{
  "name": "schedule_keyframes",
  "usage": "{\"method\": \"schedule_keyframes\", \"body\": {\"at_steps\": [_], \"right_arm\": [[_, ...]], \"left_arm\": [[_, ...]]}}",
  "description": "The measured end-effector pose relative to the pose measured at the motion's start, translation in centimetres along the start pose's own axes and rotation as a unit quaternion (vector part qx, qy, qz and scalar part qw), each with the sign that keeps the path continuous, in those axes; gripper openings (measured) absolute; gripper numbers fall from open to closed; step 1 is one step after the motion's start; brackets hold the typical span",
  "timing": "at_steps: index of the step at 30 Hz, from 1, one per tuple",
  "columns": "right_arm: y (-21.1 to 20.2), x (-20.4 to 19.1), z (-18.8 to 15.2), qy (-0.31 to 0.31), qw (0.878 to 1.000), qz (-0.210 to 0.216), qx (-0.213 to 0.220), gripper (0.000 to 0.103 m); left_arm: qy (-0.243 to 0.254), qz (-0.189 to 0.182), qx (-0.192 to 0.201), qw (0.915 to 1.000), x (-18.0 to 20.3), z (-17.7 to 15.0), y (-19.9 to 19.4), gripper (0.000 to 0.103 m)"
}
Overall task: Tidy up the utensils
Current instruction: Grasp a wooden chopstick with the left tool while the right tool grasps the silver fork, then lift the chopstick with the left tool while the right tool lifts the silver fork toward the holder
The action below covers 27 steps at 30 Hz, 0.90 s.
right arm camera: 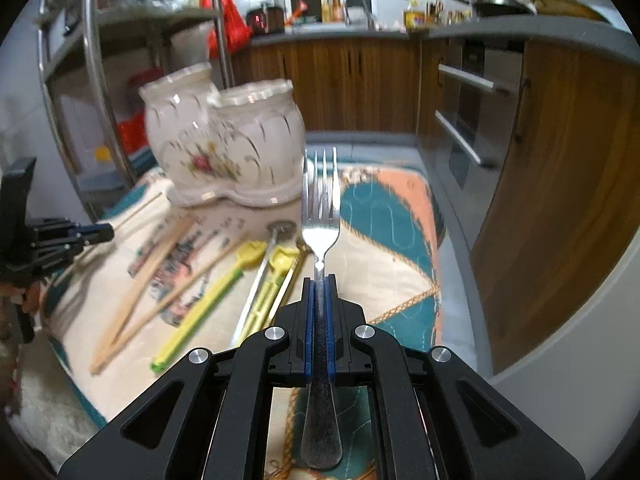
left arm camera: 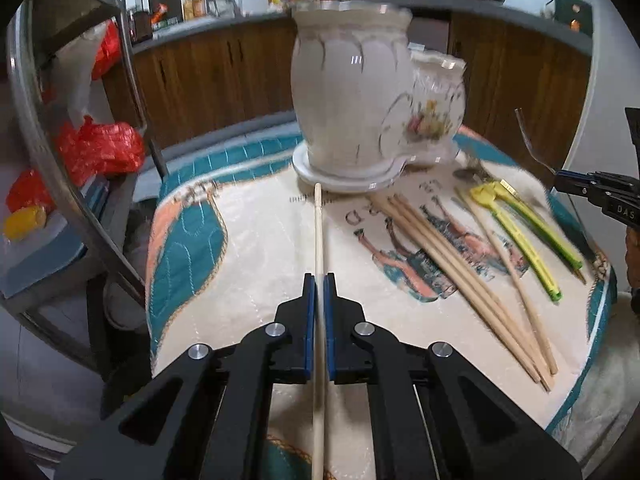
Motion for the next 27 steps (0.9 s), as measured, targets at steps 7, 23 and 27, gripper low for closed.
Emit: {"method": "schedule_keyframes", "body": {"at_steps": [7, 23, 27], "right_arm": [[-4.1, -1.0, 0.0, -0.012, 0.993, 0.004, 0.118, 0.006], [-5.0, -2.3, 7.3, 0.018, 0.972, 0.057, 0.228, 0.006], [-3.3, -2.4, 10.7, 0.037, 0.966, 0.079, 0.243, 0.006]], "left_arm": [[-0.027, -0.021, 0.109, 0.9934, -0.5, 0.3, -3.6, 0.004], [-0.057, -0.068, 0.244, 0.9658, -1.2, 8.1, -7.2, 0.004], [-0.057, -0.091, 0.268, 0.9575, -1.4, 12.0, -7.0, 0.004]]}}
Point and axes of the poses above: each gripper's, at about its wrist camera, not at the fingertips, and y roughly the way its jaws point, x to its right, z to its top, the point moved 1 cm from there along y, roughly the way its jaws point
